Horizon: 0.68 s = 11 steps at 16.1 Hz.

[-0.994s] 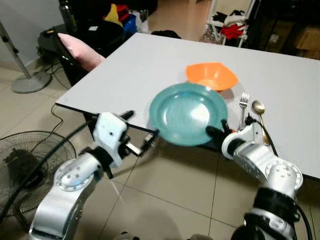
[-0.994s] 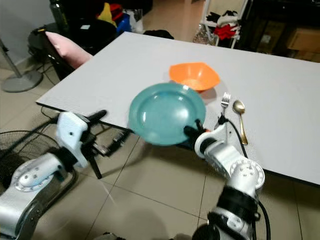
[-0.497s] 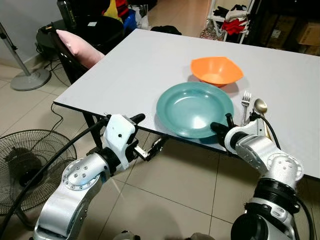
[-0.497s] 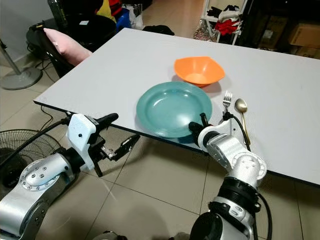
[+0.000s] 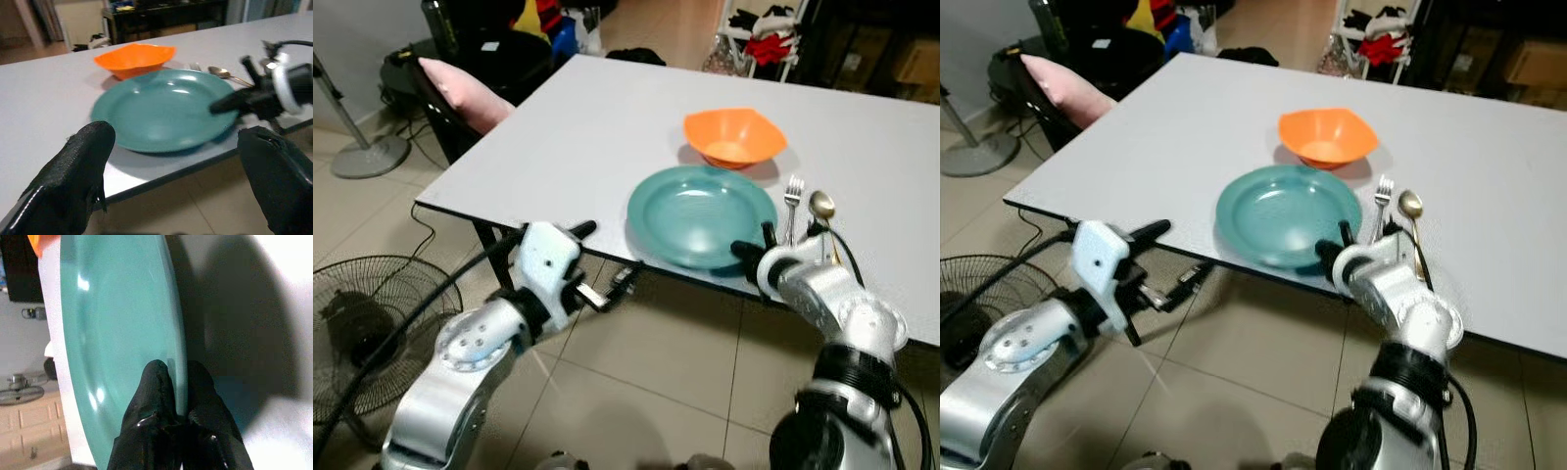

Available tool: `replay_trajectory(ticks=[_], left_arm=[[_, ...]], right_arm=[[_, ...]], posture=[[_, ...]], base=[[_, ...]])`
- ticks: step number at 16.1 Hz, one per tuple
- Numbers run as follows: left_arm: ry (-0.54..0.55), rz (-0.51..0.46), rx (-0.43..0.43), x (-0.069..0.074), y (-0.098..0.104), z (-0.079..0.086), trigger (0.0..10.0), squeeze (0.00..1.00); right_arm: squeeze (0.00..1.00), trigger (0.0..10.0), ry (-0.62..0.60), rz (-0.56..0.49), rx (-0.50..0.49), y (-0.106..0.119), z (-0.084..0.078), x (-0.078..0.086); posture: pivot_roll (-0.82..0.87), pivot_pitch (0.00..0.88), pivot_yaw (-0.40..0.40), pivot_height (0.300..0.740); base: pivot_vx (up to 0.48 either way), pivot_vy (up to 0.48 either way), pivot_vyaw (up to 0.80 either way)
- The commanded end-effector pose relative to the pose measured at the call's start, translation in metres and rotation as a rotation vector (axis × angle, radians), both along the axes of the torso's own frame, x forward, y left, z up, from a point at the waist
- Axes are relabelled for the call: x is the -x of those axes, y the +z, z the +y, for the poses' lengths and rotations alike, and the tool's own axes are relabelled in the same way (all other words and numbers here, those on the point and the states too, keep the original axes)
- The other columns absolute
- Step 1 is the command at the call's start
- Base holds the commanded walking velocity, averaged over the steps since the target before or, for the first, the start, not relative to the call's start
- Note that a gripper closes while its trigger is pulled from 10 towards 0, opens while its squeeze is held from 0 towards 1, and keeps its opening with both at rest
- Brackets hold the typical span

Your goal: Setting the table

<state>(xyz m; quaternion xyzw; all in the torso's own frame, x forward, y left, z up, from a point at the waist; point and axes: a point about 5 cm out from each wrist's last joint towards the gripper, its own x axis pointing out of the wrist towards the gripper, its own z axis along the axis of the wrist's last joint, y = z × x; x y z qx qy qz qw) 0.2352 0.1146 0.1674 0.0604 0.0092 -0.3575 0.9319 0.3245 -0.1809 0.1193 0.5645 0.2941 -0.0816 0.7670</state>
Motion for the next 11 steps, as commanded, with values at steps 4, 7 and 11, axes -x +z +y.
replay_trajectory(ticks=[4,7,11], left_arm=[[-0.005,0.007,-0.018,-0.003,0.0,0.0,10.0,0.0],[-0.004,0.01,-0.018,-0.001,0.0,0.001,10.0,0.0],[-0.002,0.018,-0.013,0.002,-0.001,0.001,10.0,0.0]], right_arm=[[0.0,10.0,-0.076,0.022,-0.029,0.006,-0.001,-0.021],[0.78,10.0,-0.079,0.031,-0.044,0.007,0.005,-0.029],[1.0,10.0,-0.091,0.052,-0.055,-0.002,0.01,-0.032]], posture=[[-0.17,0.081,0.043,0.74],[-0.17,0.084,0.036,0.74],[-0.16,0.076,0.027,0.74]], base=[[0.0,0.0,0.0],[0.0,0.0,0.0],[0.0,0.0,0.0]])
